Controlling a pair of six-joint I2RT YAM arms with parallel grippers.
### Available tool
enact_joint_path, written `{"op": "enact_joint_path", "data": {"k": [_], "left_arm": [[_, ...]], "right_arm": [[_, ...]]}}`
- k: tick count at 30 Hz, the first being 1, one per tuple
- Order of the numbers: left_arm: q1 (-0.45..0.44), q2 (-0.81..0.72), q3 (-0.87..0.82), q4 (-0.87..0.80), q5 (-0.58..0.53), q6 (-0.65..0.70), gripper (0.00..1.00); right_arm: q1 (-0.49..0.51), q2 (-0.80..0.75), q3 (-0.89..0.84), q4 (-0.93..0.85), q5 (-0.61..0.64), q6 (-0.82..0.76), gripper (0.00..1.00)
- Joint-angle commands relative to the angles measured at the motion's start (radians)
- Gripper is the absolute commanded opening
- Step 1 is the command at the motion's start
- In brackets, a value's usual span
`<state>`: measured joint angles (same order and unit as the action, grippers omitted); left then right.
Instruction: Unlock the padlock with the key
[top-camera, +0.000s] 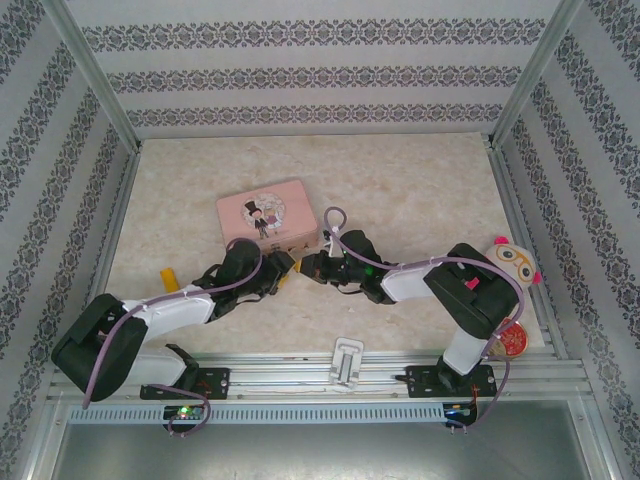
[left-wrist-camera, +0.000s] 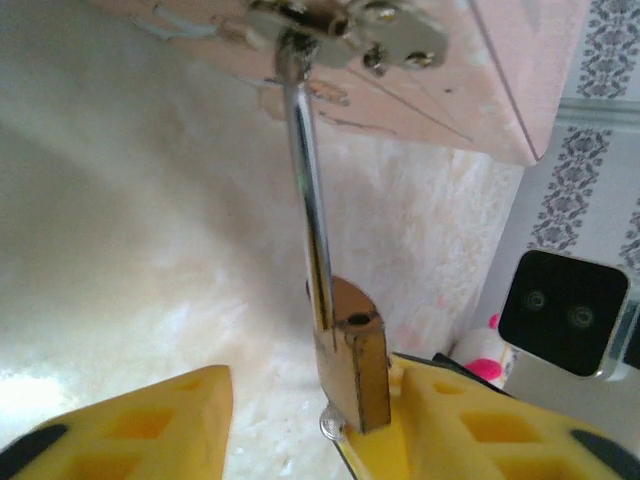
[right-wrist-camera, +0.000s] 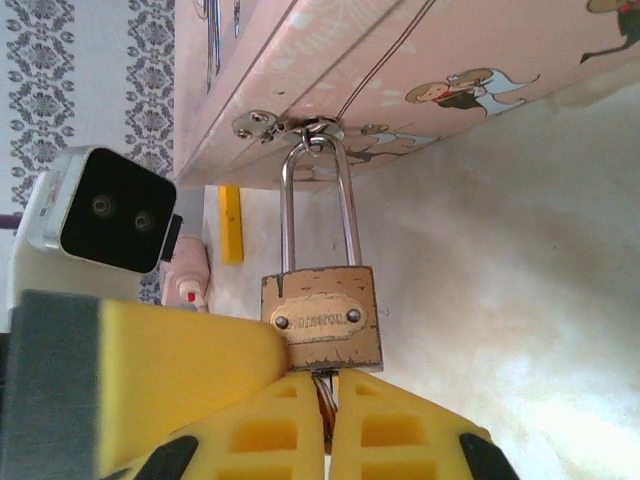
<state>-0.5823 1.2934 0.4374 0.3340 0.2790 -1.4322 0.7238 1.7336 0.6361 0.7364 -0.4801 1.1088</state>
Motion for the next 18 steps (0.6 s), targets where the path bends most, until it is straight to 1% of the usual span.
{"op": "enact_joint_path", "data": {"k": [1,4,6,13,18], "left_arm": [[-0.007,-0.046,0.007,-0.051,0.012,0.027,0.67],[-0.007,-0.089,0.022,-0.111,-0.014,0.056,0.83],[-0.007,-0.129,0.041,-0.171,-0.044,0.09,0.98],[-0.005,-0.244,0.124,-0.377,-0.152,0.223,0.99],[-0.005,-0.276,0.146,-0.405,-0.192,0.262,0.99]], "right_arm": [[-0.011,0.028,0.003,0.053,0.085,0.019,0.0],[-0.008,0.047,0.011,0.064,0.089,0.021,0.0],[-0.004,0.059,0.017,0.067,0.092,0.023,0.0],[-0.003,0.1,0.017,0.092,0.12,0.049,0.0],[0.004,0.113,0.022,0.058,0.158,0.012,0.0]]}}
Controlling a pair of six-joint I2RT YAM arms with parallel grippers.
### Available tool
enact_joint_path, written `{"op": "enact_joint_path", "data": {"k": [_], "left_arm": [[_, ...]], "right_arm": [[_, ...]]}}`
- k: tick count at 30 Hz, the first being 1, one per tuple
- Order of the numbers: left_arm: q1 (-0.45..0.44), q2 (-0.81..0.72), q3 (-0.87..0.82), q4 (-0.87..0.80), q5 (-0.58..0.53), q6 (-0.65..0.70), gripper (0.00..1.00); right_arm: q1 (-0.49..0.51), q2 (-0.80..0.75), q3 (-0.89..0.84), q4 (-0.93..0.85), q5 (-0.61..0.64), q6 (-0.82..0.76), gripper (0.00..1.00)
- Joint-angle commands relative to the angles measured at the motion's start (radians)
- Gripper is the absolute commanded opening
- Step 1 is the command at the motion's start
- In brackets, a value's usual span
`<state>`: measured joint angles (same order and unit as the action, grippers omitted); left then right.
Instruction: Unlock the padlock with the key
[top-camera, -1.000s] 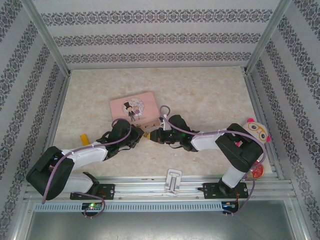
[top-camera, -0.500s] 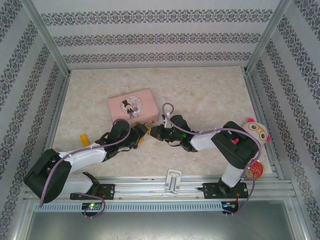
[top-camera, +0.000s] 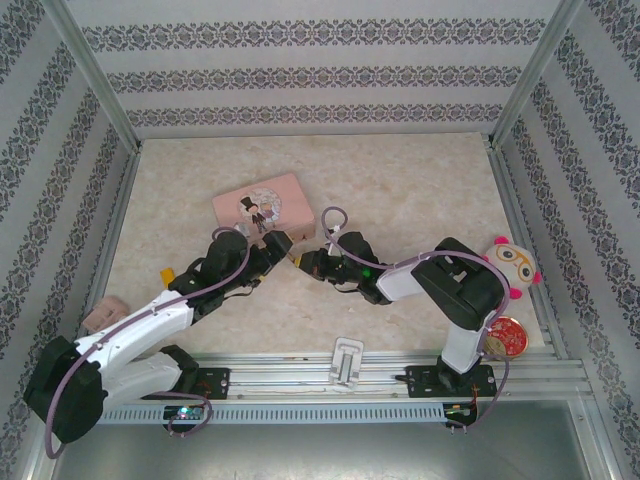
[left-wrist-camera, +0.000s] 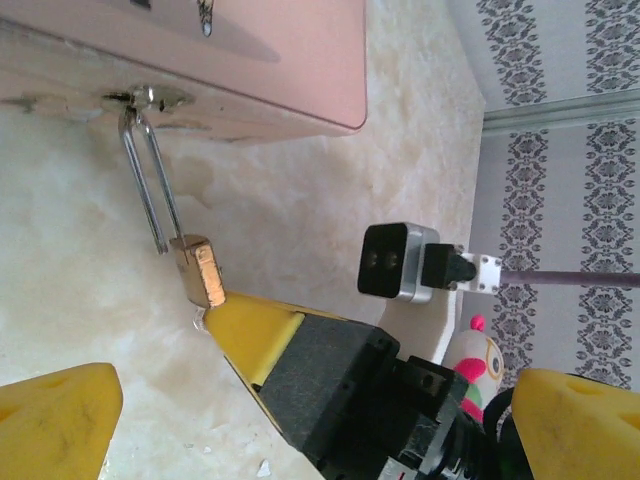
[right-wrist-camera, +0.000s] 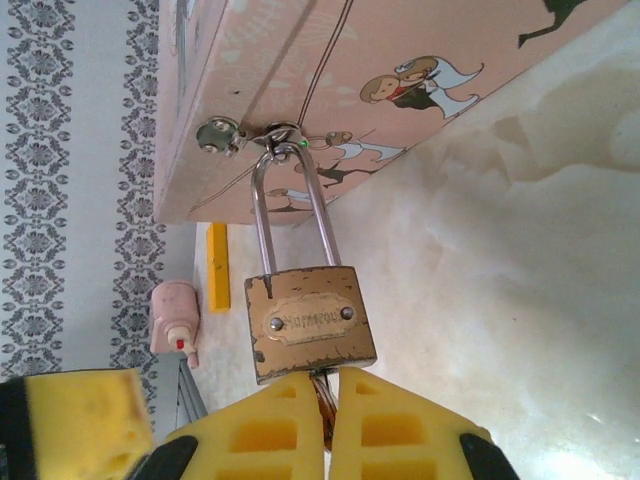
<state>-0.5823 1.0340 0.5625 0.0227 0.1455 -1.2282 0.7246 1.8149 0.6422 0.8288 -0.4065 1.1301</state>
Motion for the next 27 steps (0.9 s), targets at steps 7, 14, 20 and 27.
{"op": "enact_joint_path", "data": {"k": [7,14,20,27], "left_arm": [[-0.004,-0.021,0.037,-0.089,-0.073,0.083,0.99],[-0.003,-0.029,0.036,-0.086,-0.075,0.091,0.99],[-0.001,-0.046,0.022,-0.088,-0.083,0.084,0.99],[0.006,-0.059,0.015,-0.094,-0.091,0.081,0.99]], "right_arm": [[0.006,0.05,0.02,-0.054,0.119,-0.056,0.05],[0.006,0.067,0.042,-0.08,0.146,-0.076,0.09],[0.007,0.074,0.061,-0.117,0.156,-0.088,0.16],[0.012,0.037,0.061,-0.185,0.202,-0.122,0.21]]}}
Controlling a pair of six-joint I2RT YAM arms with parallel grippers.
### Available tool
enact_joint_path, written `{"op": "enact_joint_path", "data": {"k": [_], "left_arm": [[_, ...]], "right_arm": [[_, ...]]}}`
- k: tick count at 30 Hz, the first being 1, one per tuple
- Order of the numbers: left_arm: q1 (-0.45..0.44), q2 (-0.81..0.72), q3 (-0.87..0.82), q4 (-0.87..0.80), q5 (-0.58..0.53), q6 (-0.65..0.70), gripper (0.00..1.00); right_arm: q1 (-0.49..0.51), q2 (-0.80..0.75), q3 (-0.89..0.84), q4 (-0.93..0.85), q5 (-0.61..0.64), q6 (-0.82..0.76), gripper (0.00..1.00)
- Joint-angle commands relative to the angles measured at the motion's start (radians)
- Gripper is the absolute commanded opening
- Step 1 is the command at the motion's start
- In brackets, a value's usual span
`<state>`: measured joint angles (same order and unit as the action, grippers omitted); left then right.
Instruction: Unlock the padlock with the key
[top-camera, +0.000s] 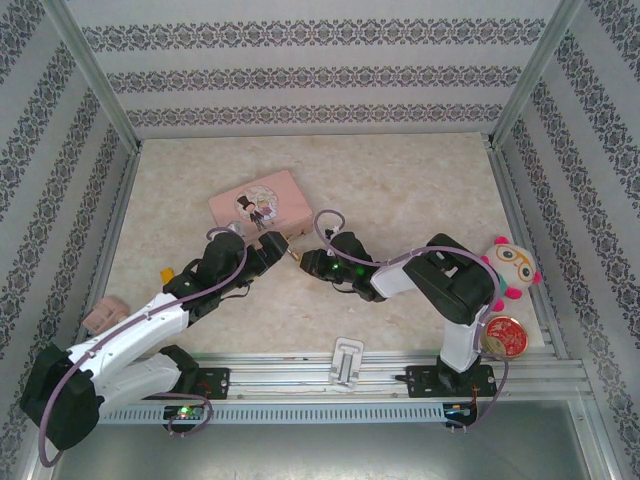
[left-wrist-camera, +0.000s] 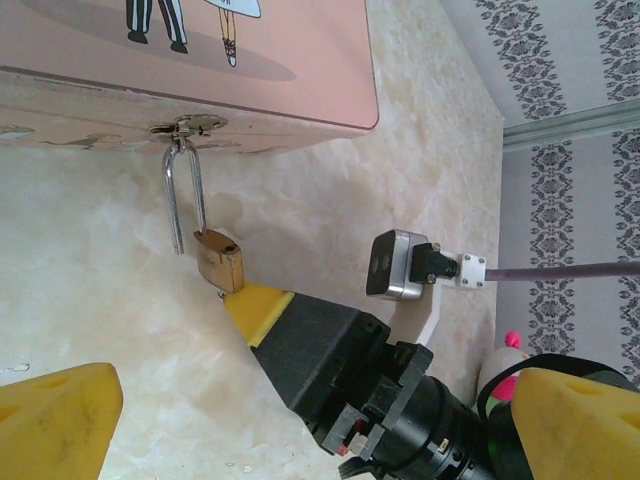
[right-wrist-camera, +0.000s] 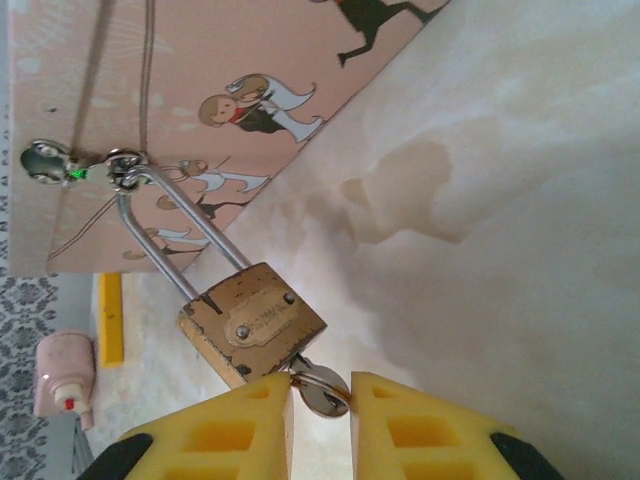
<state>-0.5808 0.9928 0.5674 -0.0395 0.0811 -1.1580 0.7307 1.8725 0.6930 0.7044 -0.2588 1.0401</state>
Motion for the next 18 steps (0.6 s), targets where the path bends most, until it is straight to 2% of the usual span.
{"op": "enact_joint_path", "data": {"k": [1,9,14,18], "left_arm": [[0.005,-0.019,0.011,-0.033,-0.027,0.011,0.99],[0.015,-0.022,0.012,-0.032,-0.027,0.014,0.99],[0.028,-0.023,0.025,-0.043,-0.037,0.041,0.99],[0.076,-0.015,0.075,-0.094,-0.039,0.113,0.99]], "right_arm": [[0.006,-0.029,0.008,-0.072,0.064,-0.036,0.21],[0.033,-0.136,0.016,-0.238,0.144,-0.136,0.26],[0.062,-0.211,0.077,-0.419,0.195,-0.286,0.33],[0.087,-0.23,0.163,-0.586,0.236,-0.419,0.35]]}}
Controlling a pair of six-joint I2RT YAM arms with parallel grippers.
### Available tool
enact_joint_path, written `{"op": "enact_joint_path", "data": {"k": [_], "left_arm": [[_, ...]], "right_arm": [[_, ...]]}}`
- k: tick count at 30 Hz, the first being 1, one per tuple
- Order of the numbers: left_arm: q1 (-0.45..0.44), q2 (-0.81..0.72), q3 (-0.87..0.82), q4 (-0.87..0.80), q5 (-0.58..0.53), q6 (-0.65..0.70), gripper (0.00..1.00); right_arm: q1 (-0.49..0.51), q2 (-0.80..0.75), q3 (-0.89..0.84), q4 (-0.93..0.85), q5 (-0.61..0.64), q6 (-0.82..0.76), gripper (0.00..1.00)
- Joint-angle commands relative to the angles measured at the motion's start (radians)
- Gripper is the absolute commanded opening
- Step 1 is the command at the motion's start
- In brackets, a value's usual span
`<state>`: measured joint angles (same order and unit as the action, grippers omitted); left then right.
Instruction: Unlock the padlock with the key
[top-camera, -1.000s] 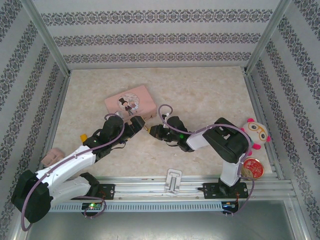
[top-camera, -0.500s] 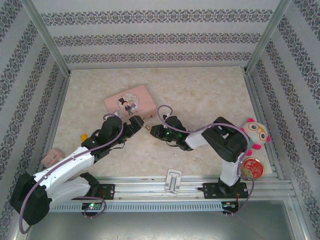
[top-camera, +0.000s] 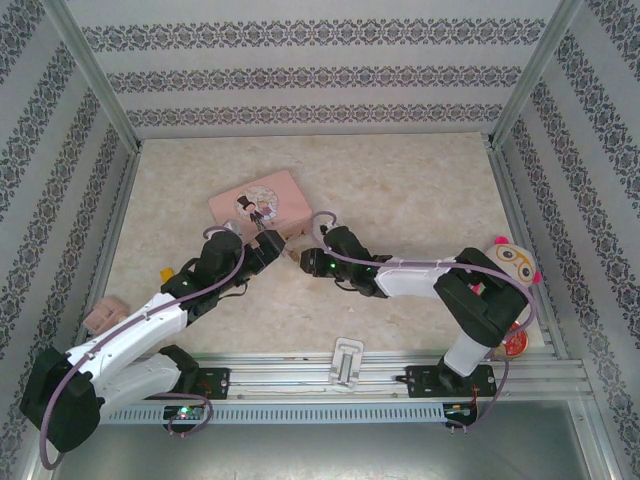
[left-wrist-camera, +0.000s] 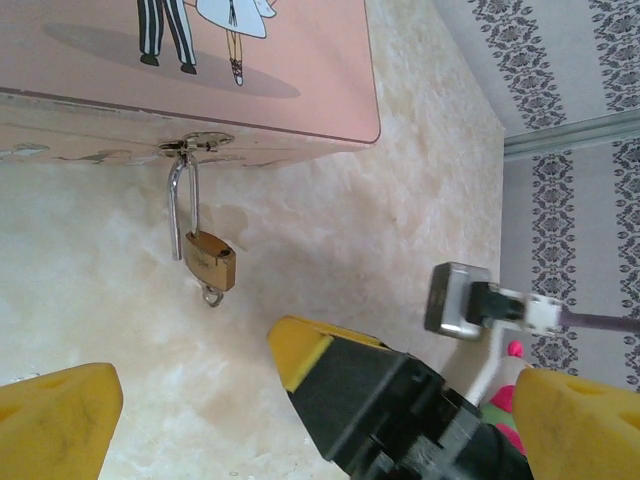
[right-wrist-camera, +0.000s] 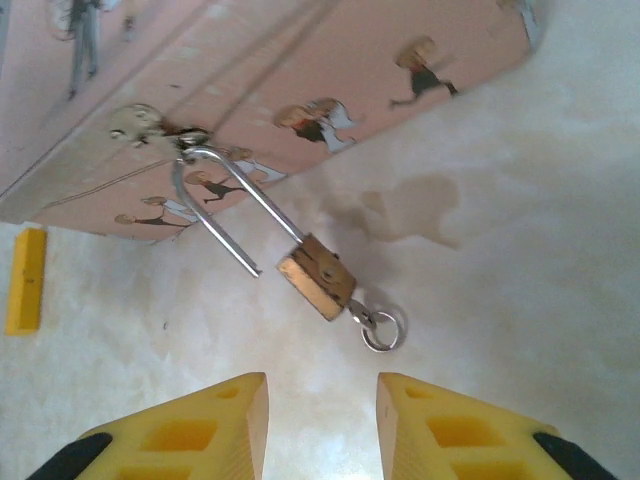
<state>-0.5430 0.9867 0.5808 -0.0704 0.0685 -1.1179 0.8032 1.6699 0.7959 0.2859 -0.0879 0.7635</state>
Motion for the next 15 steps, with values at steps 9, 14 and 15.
{"op": "enact_joint_path", "data": {"k": [9,14,15], "left_arm": [[0.202,0.168,0.34,-0.341,-0.028,0.404,0.99],[0.272,0.31,0.469,-0.386,-0.022,0.533,0.99],[0.287,0.345,0.495,-0.393,-0.011,0.555,0.99]], "right_arm": [[0.025,0.05,0.233,-0.385,0.07,-0.305,0.39],[0.024,0.114,0.296,-0.417,0.046,-0.34,0.41],[0.024,0.129,0.31,-0.424,0.041,-0.347,0.41]]}}
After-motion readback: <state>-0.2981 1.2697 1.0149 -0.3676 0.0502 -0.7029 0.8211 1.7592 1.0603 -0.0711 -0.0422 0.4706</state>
